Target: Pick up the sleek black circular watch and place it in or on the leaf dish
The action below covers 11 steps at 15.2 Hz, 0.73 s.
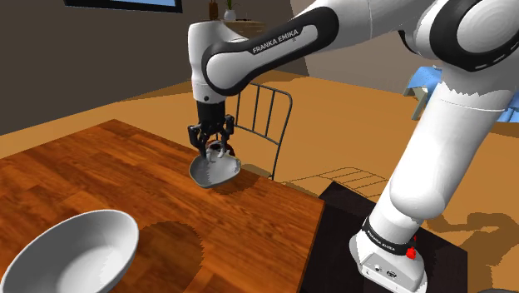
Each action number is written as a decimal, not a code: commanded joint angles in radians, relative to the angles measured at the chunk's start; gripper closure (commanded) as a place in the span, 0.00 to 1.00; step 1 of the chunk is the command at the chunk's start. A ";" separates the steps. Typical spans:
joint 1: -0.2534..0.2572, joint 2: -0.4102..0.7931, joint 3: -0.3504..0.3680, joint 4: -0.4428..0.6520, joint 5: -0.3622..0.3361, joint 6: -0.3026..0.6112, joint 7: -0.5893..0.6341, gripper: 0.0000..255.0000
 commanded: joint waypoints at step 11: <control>0.003 0.023 0.001 -0.032 -0.012 0.054 0.010 1.00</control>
